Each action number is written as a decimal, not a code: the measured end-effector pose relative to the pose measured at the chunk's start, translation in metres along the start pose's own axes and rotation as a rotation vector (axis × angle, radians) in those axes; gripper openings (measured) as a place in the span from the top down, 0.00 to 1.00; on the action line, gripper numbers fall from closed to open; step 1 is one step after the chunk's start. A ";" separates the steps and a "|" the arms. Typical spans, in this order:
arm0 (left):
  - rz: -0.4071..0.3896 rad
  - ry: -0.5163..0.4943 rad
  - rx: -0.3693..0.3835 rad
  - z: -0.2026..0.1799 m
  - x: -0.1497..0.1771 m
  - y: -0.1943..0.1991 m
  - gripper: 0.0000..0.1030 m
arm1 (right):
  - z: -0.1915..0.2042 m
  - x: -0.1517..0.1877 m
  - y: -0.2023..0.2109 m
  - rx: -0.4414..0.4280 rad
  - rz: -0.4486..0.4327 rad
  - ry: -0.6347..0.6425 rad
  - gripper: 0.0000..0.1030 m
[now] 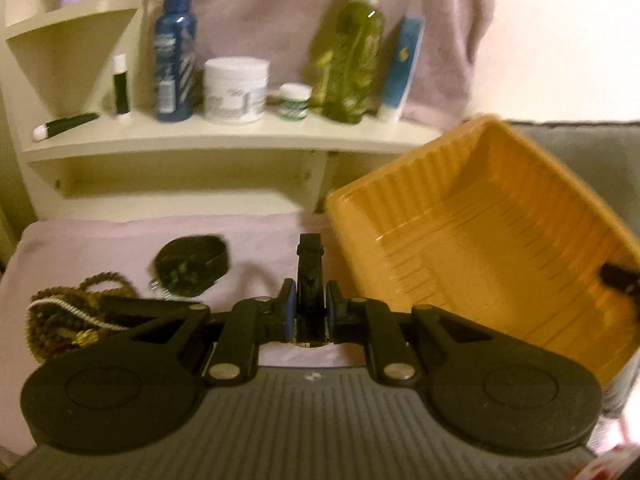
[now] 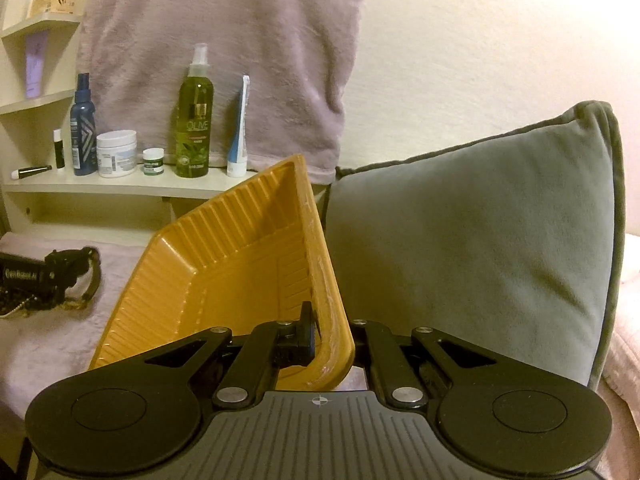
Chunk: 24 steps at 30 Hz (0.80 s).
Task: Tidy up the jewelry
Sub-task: 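Grasp the upright black watch with the left gripper while the right gripper holds the tray, then carry the watch into the tray and open the left gripper while the right holds the tray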
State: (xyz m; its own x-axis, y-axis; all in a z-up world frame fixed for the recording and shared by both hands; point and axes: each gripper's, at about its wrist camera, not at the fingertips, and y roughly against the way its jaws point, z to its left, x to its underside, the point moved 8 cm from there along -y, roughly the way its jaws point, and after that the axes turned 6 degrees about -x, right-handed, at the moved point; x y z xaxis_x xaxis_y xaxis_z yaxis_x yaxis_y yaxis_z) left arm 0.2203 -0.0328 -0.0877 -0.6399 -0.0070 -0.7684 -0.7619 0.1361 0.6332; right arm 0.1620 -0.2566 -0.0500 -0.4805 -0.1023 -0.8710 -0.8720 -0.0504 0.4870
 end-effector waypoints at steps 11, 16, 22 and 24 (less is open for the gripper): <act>0.011 -0.019 0.157 -0.058 -0.006 -0.001 0.87 | 0.000 -0.001 -0.001 -0.001 0.006 -0.010 0.95; 0.057 -0.030 0.174 -0.069 0.009 -0.012 0.87 | -0.001 -0.001 -0.002 -0.006 0.008 -0.014 0.95; 0.071 -0.041 0.178 -0.074 0.014 -0.016 0.86 | -0.001 -0.001 -0.003 -0.004 0.013 -0.021 0.95; 0.060 -0.039 0.171 -0.072 0.011 -0.013 0.80 | -0.001 -0.001 -0.003 -0.006 0.016 -0.025 0.95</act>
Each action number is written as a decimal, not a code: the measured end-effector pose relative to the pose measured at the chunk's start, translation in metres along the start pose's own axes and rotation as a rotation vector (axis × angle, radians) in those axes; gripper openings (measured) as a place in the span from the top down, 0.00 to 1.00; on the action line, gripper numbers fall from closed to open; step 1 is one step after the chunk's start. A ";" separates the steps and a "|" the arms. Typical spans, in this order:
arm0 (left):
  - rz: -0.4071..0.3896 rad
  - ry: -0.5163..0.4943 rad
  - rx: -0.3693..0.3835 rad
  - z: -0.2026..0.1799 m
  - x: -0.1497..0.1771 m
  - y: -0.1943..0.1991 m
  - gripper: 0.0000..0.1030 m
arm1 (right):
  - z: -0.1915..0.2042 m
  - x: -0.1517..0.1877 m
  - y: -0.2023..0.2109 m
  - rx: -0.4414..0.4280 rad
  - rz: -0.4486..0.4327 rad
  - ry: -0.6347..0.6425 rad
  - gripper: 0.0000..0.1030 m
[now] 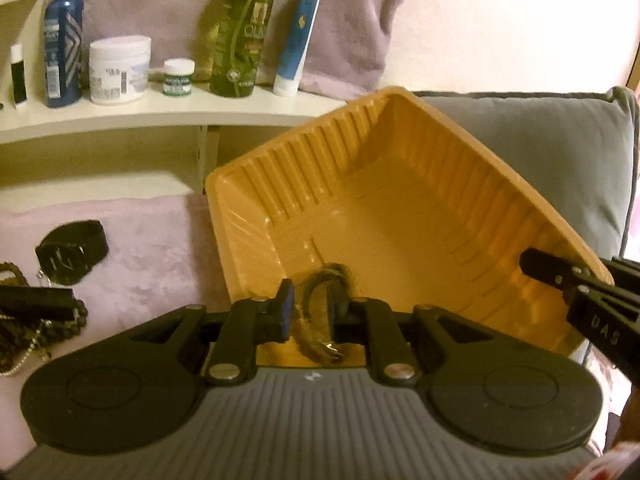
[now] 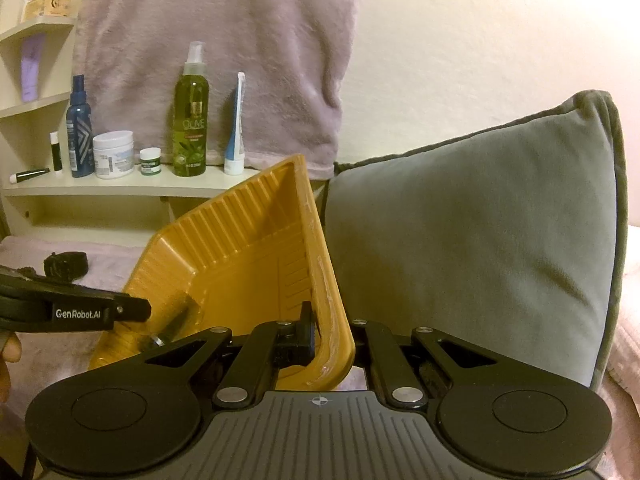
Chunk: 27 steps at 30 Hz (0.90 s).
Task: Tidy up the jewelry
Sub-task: 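Carry the watch into the tray and open the left gripper while the right holds the tray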
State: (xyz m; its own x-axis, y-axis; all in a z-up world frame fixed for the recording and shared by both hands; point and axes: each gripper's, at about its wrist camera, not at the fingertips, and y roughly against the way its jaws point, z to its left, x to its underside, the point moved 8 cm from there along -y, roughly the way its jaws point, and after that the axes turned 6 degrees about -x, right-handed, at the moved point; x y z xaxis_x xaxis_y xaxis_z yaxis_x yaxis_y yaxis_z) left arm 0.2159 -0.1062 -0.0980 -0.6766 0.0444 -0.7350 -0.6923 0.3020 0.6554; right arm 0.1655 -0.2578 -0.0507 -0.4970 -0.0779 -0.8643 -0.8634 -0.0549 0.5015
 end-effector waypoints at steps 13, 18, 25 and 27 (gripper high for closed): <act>-0.076 0.058 -0.208 0.067 -0.006 0.041 0.77 | -0.001 -0.001 0.000 -0.004 0.003 -0.002 0.95; -0.065 0.086 -0.317 0.106 0.009 0.049 0.76 | -0.001 -0.001 0.000 -0.003 0.002 0.000 0.95; -0.037 0.111 -0.417 0.145 0.031 0.055 0.75 | -0.001 -0.001 -0.001 -0.003 0.003 0.001 0.95; -0.028 0.113 -0.441 0.153 0.036 0.055 0.75 | -0.001 -0.001 -0.001 -0.003 0.004 0.001 0.95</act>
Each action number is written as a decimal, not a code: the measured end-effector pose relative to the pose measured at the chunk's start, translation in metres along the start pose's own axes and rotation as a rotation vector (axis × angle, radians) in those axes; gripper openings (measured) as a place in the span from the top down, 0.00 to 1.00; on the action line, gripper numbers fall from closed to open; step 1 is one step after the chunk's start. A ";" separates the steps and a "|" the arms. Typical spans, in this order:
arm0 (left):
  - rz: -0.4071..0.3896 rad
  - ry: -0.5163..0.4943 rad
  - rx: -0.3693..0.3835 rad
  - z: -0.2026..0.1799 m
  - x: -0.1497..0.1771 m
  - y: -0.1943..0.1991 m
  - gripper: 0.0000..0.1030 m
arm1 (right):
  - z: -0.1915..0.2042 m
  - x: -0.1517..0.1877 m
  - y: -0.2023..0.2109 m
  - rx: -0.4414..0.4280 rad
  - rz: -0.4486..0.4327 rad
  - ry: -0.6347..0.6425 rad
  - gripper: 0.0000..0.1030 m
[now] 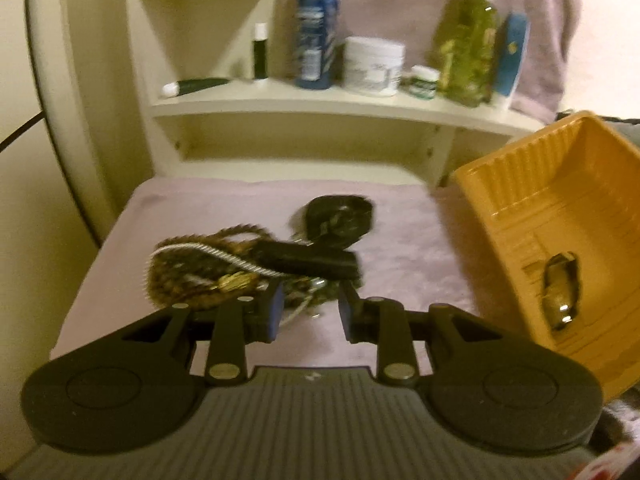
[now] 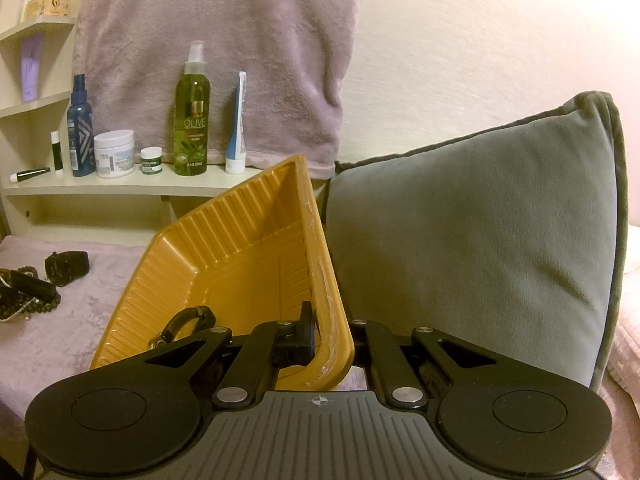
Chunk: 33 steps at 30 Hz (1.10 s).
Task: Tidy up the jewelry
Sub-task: 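Carry the watch into the tray and open the left gripper while the right holds the tray, then grasp the black-strapped watch beside the beads with the left gripper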
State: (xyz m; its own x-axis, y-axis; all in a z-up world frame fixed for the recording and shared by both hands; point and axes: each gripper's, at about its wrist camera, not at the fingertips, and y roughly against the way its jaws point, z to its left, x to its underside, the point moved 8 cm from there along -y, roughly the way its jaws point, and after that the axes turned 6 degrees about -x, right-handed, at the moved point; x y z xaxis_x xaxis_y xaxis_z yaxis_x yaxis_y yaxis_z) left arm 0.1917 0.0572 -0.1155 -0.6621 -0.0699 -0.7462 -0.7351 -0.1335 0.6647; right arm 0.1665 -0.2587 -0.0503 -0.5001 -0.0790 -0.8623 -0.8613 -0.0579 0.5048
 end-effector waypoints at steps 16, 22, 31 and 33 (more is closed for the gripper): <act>-0.013 -0.093 -0.074 0.010 0.009 -0.016 0.74 | 0.000 0.000 -0.001 0.001 0.002 0.007 0.95; -0.042 -0.105 -0.067 0.009 -0.007 -0.020 0.72 | 0.000 0.000 -0.001 0.002 0.003 0.009 0.95; -0.070 -0.085 -0.043 -0.004 -0.022 -0.028 0.13 | 0.000 0.000 -0.002 0.005 0.007 0.011 0.94; -0.074 -0.100 -0.053 -0.011 -0.022 -0.030 0.13 | -0.001 0.000 -0.003 0.007 0.009 0.013 0.95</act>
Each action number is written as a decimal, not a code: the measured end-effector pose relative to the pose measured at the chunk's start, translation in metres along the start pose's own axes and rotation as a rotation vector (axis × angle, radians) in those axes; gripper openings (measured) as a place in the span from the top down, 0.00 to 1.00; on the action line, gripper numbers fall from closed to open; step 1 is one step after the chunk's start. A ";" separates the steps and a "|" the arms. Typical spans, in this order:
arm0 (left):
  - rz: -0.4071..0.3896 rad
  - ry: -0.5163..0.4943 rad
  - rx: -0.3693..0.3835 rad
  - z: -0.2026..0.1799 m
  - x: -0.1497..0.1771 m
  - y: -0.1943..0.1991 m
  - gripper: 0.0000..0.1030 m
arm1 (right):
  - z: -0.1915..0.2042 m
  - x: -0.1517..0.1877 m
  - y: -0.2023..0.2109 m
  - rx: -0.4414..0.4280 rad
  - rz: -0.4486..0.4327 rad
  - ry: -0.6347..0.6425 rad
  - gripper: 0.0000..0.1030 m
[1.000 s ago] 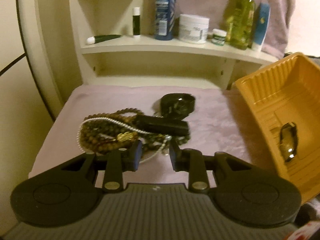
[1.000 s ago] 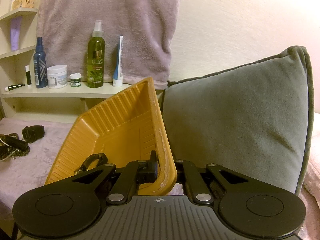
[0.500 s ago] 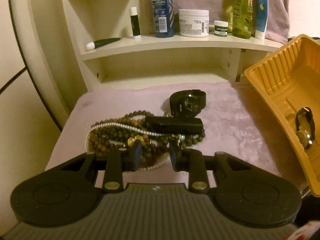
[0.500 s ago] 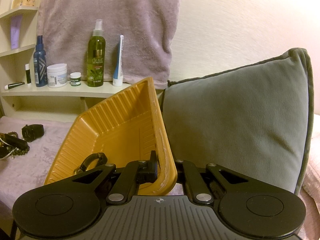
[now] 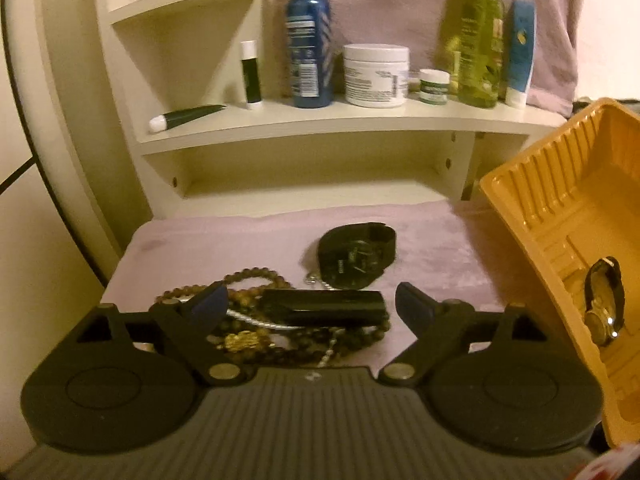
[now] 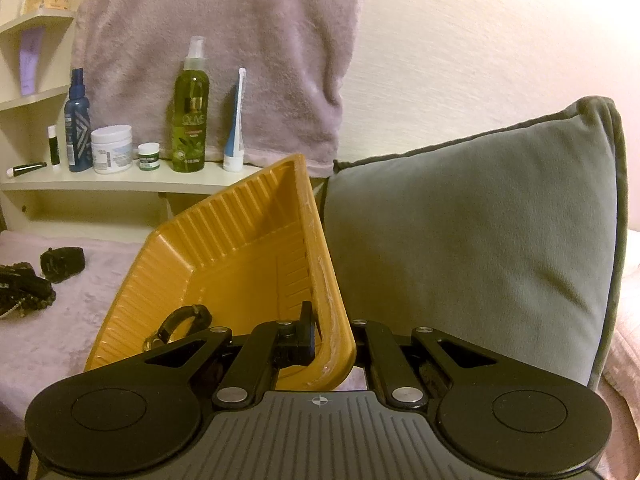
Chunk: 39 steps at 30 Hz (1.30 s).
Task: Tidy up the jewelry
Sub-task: 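Grasp the black-strapped watch beside the beads with the left gripper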
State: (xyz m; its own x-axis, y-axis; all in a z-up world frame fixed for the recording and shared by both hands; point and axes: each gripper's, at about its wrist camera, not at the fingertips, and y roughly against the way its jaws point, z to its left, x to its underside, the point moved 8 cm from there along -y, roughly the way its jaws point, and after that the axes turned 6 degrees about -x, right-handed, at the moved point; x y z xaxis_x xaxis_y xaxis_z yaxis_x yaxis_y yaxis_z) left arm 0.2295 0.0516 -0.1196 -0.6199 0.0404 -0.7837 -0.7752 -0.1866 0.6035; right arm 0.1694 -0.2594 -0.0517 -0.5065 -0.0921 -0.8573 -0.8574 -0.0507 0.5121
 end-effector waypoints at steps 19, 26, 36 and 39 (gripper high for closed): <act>0.011 -0.025 -0.138 -0.017 0.009 -0.022 0.24 | -0.002 0.000 -0.002 0.000 0.003 -0.005 0.95; 0.014 -0.020 -0.131 -0.017 0.010 -0.021 0.28 | -0.002 0.000 -0.003 0.000 0.004 -0.005 0.95; -0.018 -0.004 -0.046 -0.027 -0.008 0.002 0.28 | -0.002 0.001 -0.001 -0.004 -0.002 -0.009 0.95; -0.025 0.012 0.022 -0.038 -0.018 0.013 0.28 | -0.002 0.001 -0.001 -0.005 -0.004 -0.010 0.95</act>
State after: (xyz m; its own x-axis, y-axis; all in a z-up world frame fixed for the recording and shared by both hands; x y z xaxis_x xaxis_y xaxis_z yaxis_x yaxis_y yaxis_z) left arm 0.2354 0.0111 -0.1036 -0.5986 0.0330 -0.8004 -0.7932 -0.1640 0.5864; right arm 0.1698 -0.2613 -0.0528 -0.5038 -0.0821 -0.8599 -0.8591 -0.0559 0.5087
